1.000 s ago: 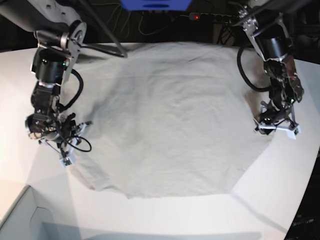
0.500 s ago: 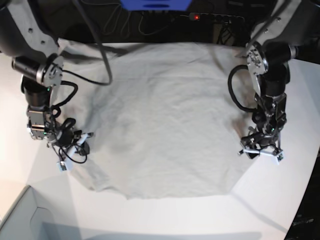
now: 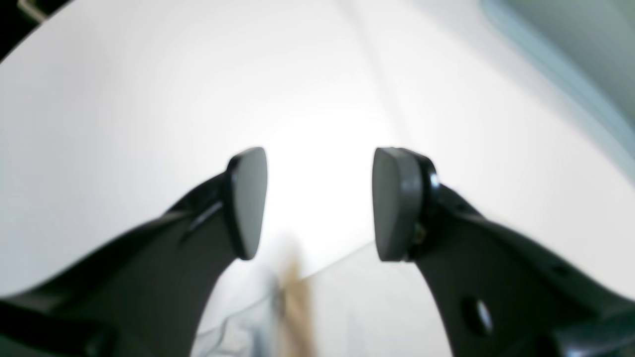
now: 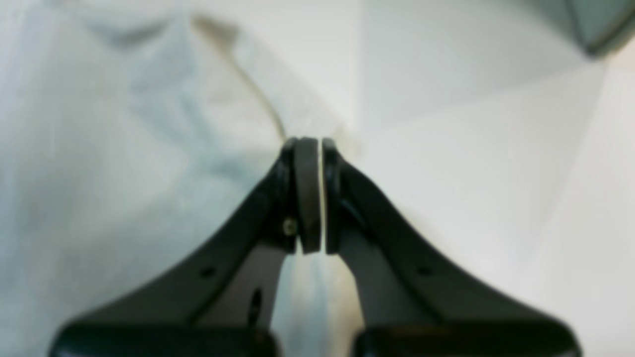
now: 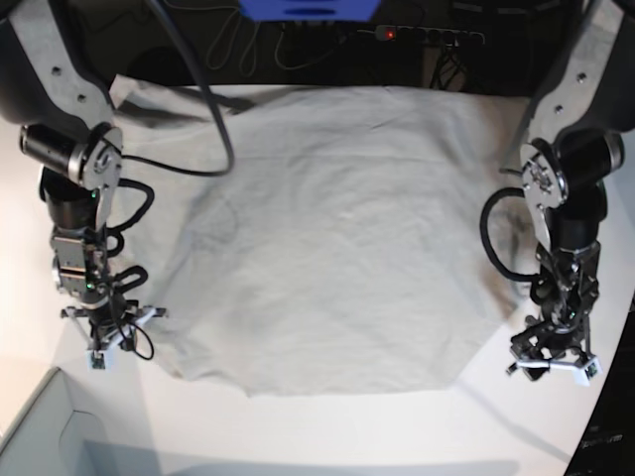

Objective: Layout the t-shirt on the table in an organized manner, then fold the t-shirt properly
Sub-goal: 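Release the shirt and reach both grippers onto the shirt body, then grasp the shirt edge again with both grippers near the arm bases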

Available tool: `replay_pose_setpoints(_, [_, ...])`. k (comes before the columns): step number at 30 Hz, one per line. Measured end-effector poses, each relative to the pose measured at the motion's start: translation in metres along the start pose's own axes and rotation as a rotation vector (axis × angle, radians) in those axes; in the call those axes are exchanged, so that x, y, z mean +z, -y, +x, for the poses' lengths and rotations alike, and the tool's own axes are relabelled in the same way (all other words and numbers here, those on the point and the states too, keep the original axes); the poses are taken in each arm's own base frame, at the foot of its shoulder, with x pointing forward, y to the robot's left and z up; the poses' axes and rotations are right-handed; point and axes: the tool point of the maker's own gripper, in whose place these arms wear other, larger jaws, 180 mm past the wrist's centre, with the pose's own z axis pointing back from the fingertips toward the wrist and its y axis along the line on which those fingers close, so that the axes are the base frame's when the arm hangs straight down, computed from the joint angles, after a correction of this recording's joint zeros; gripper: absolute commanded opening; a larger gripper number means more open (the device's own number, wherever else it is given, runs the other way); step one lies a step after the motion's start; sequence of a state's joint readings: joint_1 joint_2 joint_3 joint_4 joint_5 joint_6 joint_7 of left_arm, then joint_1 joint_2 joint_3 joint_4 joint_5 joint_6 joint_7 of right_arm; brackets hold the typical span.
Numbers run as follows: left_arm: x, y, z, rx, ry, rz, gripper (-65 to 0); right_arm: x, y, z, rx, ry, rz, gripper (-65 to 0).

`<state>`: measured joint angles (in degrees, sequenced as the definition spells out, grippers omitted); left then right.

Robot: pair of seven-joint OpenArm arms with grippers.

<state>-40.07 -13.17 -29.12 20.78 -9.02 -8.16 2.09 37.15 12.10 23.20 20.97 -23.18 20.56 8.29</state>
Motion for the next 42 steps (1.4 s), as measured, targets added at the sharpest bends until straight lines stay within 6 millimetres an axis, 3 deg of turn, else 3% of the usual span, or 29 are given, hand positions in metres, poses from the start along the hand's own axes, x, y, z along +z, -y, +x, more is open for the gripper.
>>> replay_pose_setpoints(2, [0.002,0.002,-0.011,-0.001,-0.077,-0.009,-32.3,0.003,0.001,0.008,0.015,0.0,0.037,-65.0])
replay_pose_setpoints(6, [0.018,-0.005,-0.011,-0.055,-0.098,-0.017,-32.3,0.024,-0.008,-0.011,0.09,-0.064,0.089,-65.0])
replay_pose_setpoints(8, [0.035,-0.004,-0.009,-0.087,-0.081,-0.018,-32.3,0.041,-0.027,-0.022,0.157,-0.102,0.147,-65.0])
replay_pose_setpoints(11, [0.066,0.007,-0.015,-0.133,-0.067,-0.055,-32.3,0.067,-0.039,-0.02,0.242,-0.118,0.158,-65.0])
replay_pose_setpoints(15, [0.112,0.004,-0.045,-0.177,-0.127,-0.051,-32.3,0.098,-0.039,-0.037,0.3,-0.218,0.097,-65.0])
replay_pose_setpoints(20, [0.142,-0.014,-0.112,-0.175,-0.291,-0.03,-32.3,0.113,-0.042,-0.083,0.293,-0.341,0.111,-65.0])
replay_pose_setpoints(24, [0.137,-0.034,-0.154,-0.165,-0.411,0.006,-32.3,0.106,-0.046,-0.111,0.256,-0.412,0.155,-65.0])
replay_pose_setpoints(26, [0.123,-0.033,-0.155,-0.148,-0.42,0.003,-32.3,0.099,-0.044,-0.115,0.227,-0.421,0.171,-65.0])
replay_pose_setpoints(31, [0.077,-0.031,-0.14,-0.095,-0.296,-0.003,-32.3,0.067,-0.046,-0.101,0.158,-0.372,0.223,-65.0])
replay_pose_setpoints(35, [0.05,-0.027,-0.128,-0.046,-0.221,0.0,-32.3,0.054,-0.054,-0.093,0.081,-0.294,0.263,-65.0])
replay_pose_setpoints(42, [0.026,-0.009,-0.108,-0.009,-0.21,0.002,-32.3,0.041,-0.058,-0.08,0.08,-0.256,0.246,-65.0])
